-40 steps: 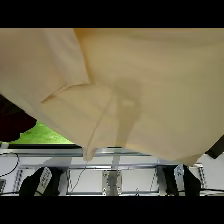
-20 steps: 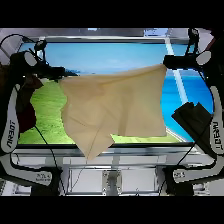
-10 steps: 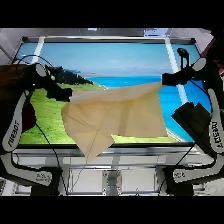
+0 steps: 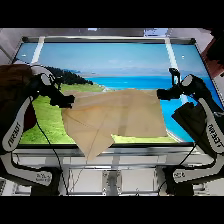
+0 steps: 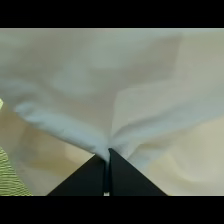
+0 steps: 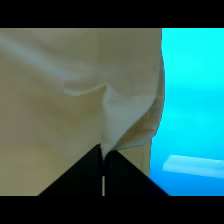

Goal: Fold the shirts.

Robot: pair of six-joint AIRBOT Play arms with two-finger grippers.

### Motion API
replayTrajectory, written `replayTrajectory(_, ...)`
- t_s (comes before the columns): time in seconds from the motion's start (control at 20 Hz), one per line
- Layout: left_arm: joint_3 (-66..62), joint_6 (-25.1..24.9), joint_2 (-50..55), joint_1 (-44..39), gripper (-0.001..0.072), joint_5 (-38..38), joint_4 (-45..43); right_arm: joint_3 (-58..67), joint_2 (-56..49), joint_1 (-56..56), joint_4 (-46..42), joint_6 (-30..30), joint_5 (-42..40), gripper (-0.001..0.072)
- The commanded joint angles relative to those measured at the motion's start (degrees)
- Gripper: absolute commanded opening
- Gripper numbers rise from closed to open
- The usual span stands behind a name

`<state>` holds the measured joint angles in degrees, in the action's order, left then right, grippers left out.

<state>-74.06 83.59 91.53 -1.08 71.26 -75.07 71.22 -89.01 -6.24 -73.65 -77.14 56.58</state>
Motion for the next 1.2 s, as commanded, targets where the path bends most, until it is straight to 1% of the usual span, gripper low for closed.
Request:
replayTrajectory(0.0,0.3,0.8,0.0,0.0,0.0011,-1.6,-3.3,-1.9,0.0,-0.1,-3.6,-1.5,-2.1,0.0027)
replayTrajectory(0.1,0.3,2.4,0.0,0.0,0.0011,-1.4,-6.8,-1.9,0.0,-0.1,-5.8,-2.6,-2.0,0.0026)
replayTrajectory(0.2,0.3,2.6,0.0,0.0,0.0011,-1.4,-7.7,-1.9,0.0,-0.1,-6.2,-2.6,-2.3,0.0027)
replayTrajectory(0.4,0.3,2.6,0.0,0.0,0.0011,-2.3,-7.6,-1.9,0.0,-0.1,-6.3,-2.6,-2.7,0.0026)
replayTrajectory(0.75,0.3,2.4,0.0,0.0,0.0012,-2.4,-4.4,-3.9,0.0,0.0,-5.4,-2.6,-1.7,0.0031)
replayTrajectory(0.8,0.3,2.0,0.0,0.0,0.0131,-1.9,-4.0,-4.2,0.0,0.0,-5.4,-2.6,-0.8,0.0065)
replayTrajectory(0.85,0.3,1.8,0.0,0.0,0.0534,-1.0,-4.0,-4.1,0.0,-0.1,-5.5,-2.6,0.3,0.0216)
replayTrajectory(0.9,0.2,1.4,0.0,0.1,0.0694,0.5,-4.2,-3.7,0.2,-0.1,-5.7,-2.6,1.9,0.0362)
replayTrajectory(1.0,-0.9,1.5,-0.3,0.8,0.0693,5.3,-4.5,-1.6,1.0,-0.1,-7.9,-2.6,6.0,0.0371)
replayTrajectory(1.1,-2.4,1.4,-2.7,2.0,0.0693,9.4,-4.4,2.3,3.4,-0.1,-14.3,-2.6,11.4,0.0372)
replayTrajectory(1.15,-2.5,1.0,-5.2,2.6,0.0693,10.3,-4.4,4.3,5.2,-0.1,-18.4,-2.6,14.2,0.0372)
